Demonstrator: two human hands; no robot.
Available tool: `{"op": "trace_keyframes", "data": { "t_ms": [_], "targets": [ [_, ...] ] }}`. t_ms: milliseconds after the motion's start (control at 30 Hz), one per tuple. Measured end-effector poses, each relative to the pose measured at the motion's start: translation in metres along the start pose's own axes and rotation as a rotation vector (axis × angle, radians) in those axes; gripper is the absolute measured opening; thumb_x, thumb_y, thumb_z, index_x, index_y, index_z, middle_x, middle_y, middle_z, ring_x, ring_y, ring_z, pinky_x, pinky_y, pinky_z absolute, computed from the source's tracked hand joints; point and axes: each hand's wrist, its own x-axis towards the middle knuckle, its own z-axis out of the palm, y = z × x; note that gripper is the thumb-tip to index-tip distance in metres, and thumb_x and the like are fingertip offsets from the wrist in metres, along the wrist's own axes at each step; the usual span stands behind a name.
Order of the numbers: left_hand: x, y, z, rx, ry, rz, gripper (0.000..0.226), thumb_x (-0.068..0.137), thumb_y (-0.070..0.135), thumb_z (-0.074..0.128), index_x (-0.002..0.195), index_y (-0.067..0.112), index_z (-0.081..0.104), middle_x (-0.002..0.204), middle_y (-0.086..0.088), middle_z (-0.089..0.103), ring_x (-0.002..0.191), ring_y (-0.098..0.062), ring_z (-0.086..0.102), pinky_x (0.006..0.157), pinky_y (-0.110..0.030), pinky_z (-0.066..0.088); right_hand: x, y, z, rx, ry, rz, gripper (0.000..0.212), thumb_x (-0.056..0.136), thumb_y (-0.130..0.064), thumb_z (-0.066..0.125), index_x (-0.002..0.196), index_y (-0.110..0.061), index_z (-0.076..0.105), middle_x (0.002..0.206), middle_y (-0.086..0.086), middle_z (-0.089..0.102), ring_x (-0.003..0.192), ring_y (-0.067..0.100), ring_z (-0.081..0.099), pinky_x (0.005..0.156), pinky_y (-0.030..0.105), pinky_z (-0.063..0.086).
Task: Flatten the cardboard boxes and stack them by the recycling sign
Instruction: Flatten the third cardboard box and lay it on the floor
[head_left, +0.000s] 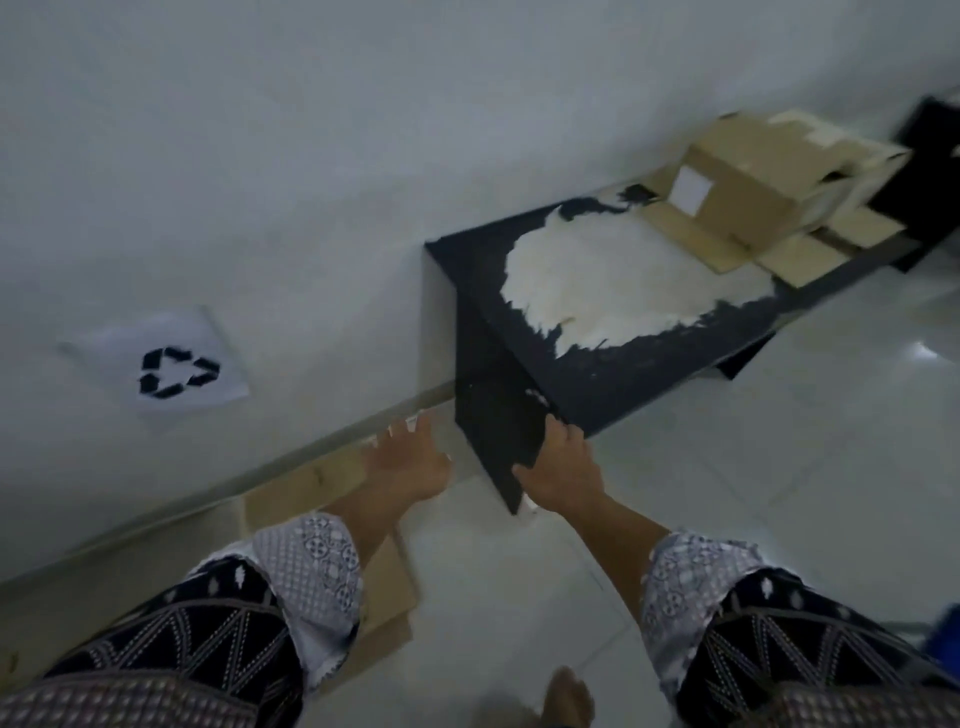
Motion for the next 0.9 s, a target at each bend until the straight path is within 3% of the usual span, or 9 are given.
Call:
{"op": "trace_keyframes", "data": {
  "t_ms": [467,900],
  "targets": [
    [0.065,0.299,-0.04,0.062,0.076,0.118,0.081,0.094,0.059,0.04,0.156,0.022,0.004,0.161,-0.013,0.011,0.145,-0.041,0.018,0.116,-0.053,0.021,0.123,0.209,-0.188,0.092,0.076,0.089,0.097,0.087,-0.055,0.062,0.157,-0.021,0.004,0.161,0.016,0.007,0.147,0.035,0.017,0.114,0.048,0.031],
    [0.18,0.53,-0.054,0.183,0.077,0.251,0.081,0.094,0.061,0.035,0.156,0.024,-0.002,0.163,-0.011,0.005,0.146,-0.037,0.015,0.116,-0.052,0.015,0.265,0.344,-0.323,0.117,0.191,0.209,0.097,0.085,-0.057,0.063,0.156,-0.024,0.005,0.162,0.013,0.004,0.147,0.036,0.014,0.114,0.052,0.029]
  ]
}}
